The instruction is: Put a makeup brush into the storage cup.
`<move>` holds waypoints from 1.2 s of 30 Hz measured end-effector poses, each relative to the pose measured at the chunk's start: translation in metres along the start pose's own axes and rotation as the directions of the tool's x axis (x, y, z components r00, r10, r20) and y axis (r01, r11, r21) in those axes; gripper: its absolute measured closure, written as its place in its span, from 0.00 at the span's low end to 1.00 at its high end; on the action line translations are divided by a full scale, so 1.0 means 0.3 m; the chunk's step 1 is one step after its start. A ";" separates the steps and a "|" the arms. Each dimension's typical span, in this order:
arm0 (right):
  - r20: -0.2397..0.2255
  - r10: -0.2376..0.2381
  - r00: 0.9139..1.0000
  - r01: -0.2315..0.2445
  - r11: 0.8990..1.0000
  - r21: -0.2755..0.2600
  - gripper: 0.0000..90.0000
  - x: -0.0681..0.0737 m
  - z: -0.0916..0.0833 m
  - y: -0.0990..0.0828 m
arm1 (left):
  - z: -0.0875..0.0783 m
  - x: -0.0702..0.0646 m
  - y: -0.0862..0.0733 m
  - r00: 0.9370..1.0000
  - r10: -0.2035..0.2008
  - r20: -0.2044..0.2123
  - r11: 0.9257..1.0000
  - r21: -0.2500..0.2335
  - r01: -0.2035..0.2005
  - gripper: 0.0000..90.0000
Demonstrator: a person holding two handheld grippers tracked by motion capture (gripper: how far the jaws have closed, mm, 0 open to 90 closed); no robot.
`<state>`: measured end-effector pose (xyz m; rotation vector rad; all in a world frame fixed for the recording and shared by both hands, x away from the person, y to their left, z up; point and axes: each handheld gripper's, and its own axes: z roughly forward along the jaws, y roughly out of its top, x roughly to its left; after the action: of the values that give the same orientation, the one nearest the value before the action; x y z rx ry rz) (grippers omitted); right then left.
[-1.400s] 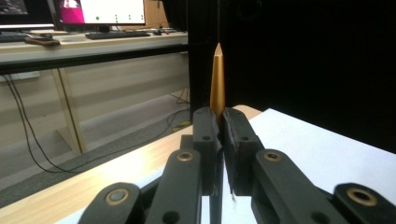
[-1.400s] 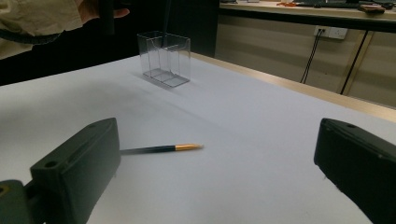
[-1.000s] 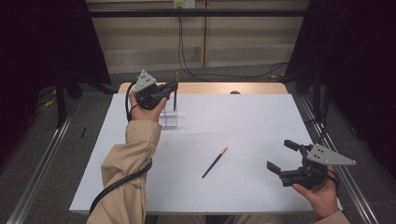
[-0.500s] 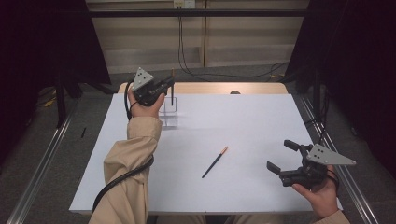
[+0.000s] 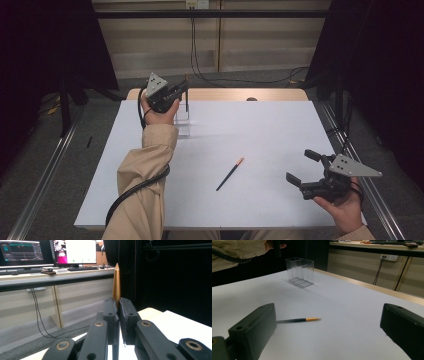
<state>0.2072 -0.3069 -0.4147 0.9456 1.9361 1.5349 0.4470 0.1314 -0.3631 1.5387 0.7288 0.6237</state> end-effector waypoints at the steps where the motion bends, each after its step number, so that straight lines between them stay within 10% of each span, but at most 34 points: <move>1: 0.002 -0.001 1.000 0.001 1.000 -0.001 0.00 0.000 -0.001 0.000 | 0.001 -0.001 0.000 1.000 0.000 0.000 1.000 -0.001 0.000 0.94; 36: -0.001 -0.007 1.000 0.007 1.000 0.000 0.00 0.003 0.000 0.001 | -0.023 0.011 -0.085 0.999 -0.018 -0.027 1.000 -0.004 0.018 0.93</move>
<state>0.2067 -0.3059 -0.4143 0.9373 1.9380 1.5315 0.4417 0.1394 -0.3878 1.5208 0.7604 0.6333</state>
